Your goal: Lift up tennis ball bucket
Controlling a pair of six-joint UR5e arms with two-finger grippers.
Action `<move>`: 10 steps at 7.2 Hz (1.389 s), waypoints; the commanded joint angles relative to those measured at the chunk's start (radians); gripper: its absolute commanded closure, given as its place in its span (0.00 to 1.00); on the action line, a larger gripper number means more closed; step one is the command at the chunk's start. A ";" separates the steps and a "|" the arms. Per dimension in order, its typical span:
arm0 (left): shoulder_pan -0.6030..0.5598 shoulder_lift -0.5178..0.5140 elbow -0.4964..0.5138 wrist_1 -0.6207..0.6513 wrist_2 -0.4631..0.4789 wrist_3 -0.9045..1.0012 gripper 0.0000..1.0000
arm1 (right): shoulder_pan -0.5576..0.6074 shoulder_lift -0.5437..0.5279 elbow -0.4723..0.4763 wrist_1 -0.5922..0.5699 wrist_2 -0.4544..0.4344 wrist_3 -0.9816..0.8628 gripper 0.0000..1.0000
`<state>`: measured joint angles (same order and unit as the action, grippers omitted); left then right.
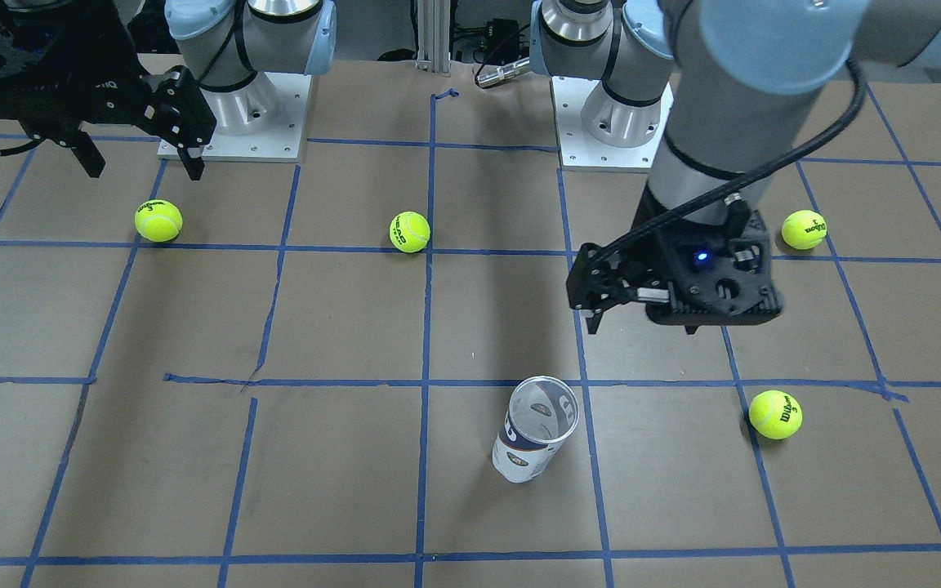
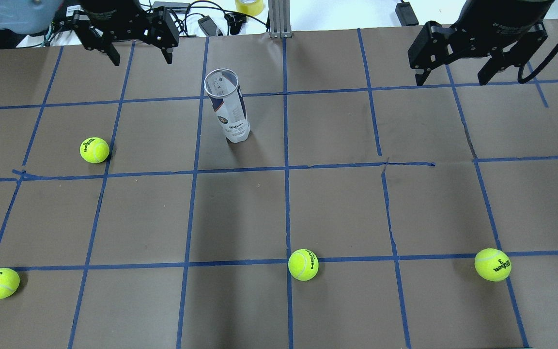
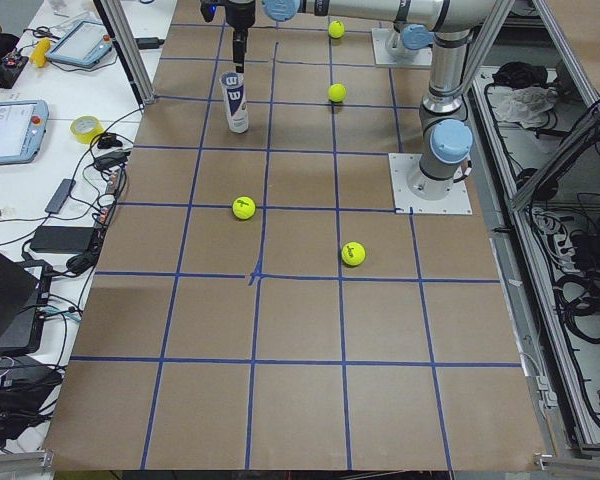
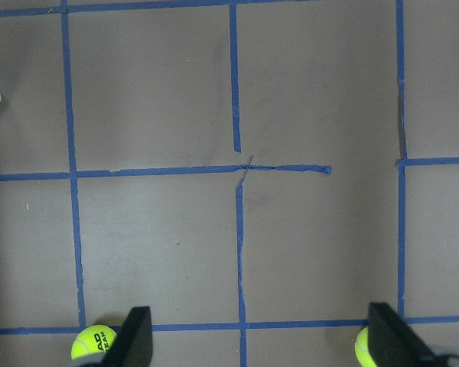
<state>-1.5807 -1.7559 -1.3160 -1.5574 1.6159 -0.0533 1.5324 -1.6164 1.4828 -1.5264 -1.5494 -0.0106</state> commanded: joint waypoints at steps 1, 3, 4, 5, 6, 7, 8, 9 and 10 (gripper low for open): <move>0.025 0.079 -0.070 -0.020 0.007 -0.048 0.00 | 0.000 0.001 0.002 0.002 0.000 -0.002 0.00; 0.030 0.105 -0.138 -0.006 0.004 -0.019 0.00 | 0.000 0.004 0.002 0.002 -0.003 -0.006 0.00; 0.048 0.110 -0.143 0.003 -0.004 0.039 0.00 | 0.000 0.003 0.002 0.000 -0.003 -0.005 0.00; 0.054 0.124 -0.143 -0.007 -0.001 0.090 0.00 | 0.000 0.003 0.002 0.000 -0.003 -0.003 0.00; 0.065 0.130 -0.146 -0.021 -0.010 0.096 0.00 | 0.000 0.004 0.002 -0.004 -0.003 -0.006 0.00; 0.085 0.136 -0.146 -0.021 -0.036 0.108 0.00 | 0.000 0.019 -0.010 -0.009 -0.003 -0.002 0.00; 0.094 0.142 -0.147 -0.023 -0.036 0.109 0.00 | -0.001 0.024 -0.009 -0.011 -0.001 0.001 0.00; 0.094 0.142 -0.153 -0.021 -0.039 0.107 0.00 | -0.002 0.021 -0.003 0.002 0.000 -0.005 0.00; 0.094 0.145 -0.157 -0.023 -0.040 0.107 0.00 | -0.002 0.018 -0.001 0.006 -0.003 -0.006 0.00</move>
<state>-1.4884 -1.6141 -1.4680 -1.5790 1.5787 0.0534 1.5311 -1.5964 1.4789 -1.5274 -1.5507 -0.0141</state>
